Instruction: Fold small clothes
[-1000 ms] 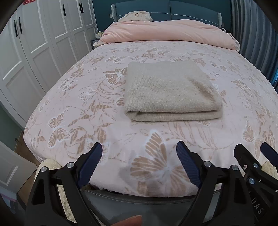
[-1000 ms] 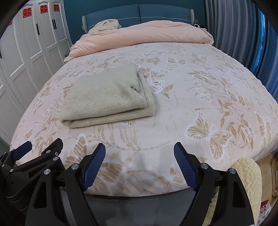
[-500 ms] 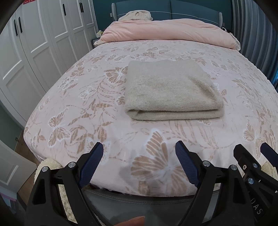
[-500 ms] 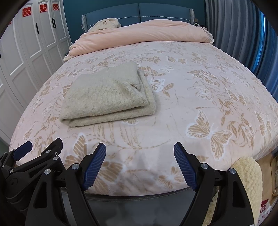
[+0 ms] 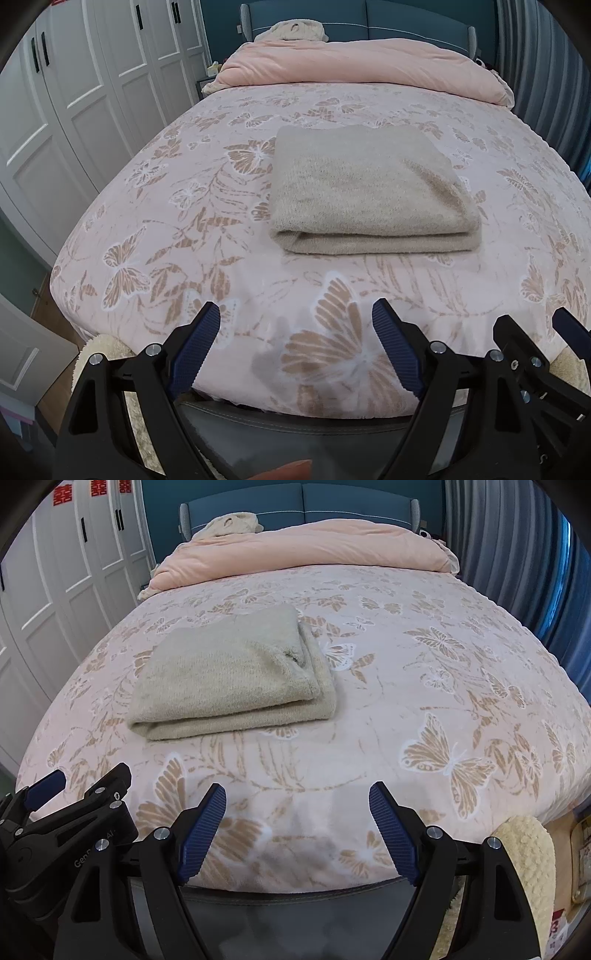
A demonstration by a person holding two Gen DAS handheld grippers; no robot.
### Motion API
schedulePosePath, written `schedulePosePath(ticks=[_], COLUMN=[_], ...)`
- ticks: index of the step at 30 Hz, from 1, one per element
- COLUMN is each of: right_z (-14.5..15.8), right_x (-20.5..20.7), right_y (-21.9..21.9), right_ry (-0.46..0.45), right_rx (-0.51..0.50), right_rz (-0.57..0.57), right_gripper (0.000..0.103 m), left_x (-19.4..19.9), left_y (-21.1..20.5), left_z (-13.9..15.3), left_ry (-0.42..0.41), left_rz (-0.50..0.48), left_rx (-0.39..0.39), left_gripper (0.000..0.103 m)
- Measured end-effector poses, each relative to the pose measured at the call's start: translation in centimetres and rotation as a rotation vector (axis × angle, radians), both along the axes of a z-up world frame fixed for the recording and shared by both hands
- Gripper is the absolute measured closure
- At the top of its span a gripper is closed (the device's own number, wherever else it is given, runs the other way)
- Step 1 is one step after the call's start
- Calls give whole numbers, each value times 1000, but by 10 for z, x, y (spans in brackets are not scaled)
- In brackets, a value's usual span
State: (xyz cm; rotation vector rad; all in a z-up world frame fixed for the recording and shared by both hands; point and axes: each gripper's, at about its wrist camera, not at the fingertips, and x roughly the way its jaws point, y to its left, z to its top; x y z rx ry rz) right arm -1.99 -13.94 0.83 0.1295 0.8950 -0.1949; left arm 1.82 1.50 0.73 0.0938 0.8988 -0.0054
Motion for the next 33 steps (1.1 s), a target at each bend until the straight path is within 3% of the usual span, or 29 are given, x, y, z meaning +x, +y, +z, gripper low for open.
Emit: schedulePosePath(ticks=[33], right_z=[-4], right_x=[1], right_y=[-2], right_ry=[9], right_rx=[6], right_rz=[5], right_gripper=[28], left_x=[1], left_y=[-1], left_z=[-5], left_ry=[5], left_rz=[2], left_rx=[3], left_gripper=[27])
